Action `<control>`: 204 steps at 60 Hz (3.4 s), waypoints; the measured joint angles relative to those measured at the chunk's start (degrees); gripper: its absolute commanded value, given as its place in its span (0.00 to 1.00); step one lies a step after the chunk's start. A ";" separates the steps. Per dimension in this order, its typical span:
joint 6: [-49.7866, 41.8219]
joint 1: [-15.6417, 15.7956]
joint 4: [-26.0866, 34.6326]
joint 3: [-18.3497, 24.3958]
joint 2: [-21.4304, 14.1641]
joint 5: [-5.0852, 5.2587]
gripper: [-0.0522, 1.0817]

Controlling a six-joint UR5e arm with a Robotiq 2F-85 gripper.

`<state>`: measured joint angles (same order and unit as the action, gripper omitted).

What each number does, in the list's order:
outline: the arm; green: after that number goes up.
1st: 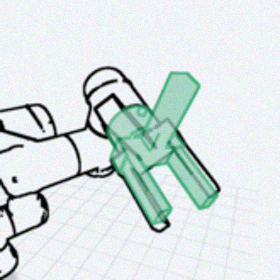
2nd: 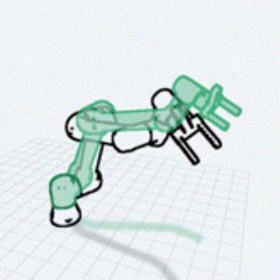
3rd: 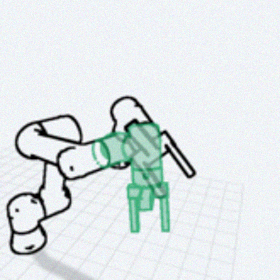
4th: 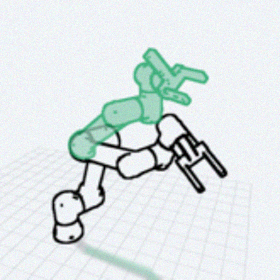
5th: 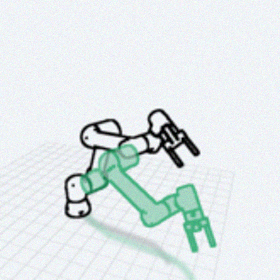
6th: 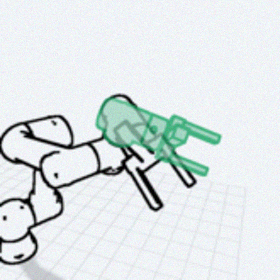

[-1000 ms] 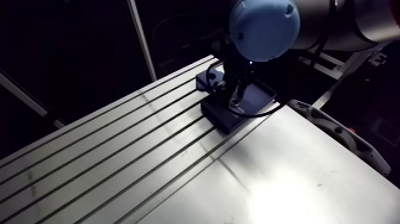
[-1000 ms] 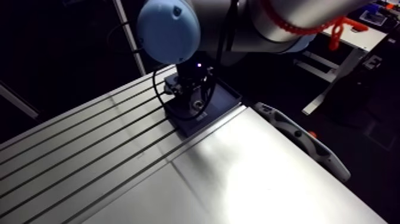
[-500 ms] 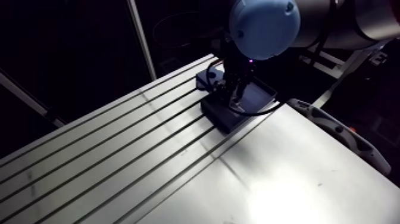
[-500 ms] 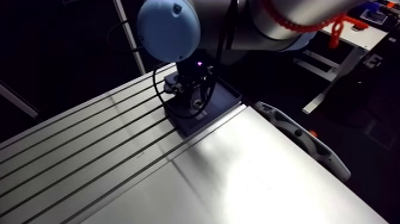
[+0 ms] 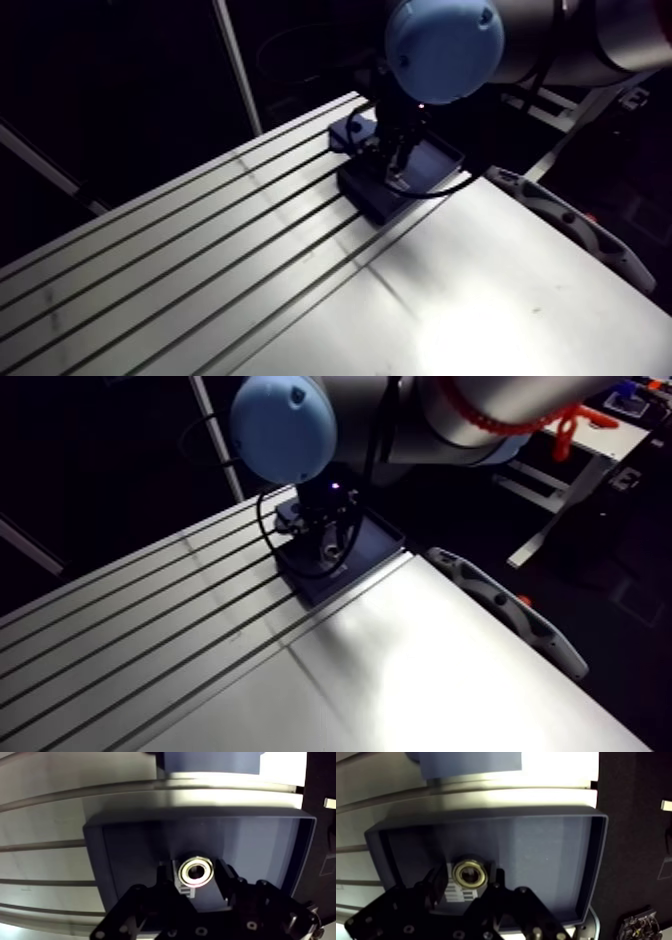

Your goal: Pick up the bearing and press it into the housing until flush.

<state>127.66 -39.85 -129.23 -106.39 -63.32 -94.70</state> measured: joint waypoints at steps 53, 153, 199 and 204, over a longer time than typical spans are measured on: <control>0.00 0.02 0.00 -0.17 -0.16 0.00 0.53; -1.05 1.76 7.93 12.23 0.35 -0.36 0.84; -4.57 5.24 10.70 20.74 7.35 -0.25 0.87; -4.70 5.44 10.83 21.04 7.71 -0.23 0.87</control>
<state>122.96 -34.41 -118.40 -85.36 -55.61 -94.93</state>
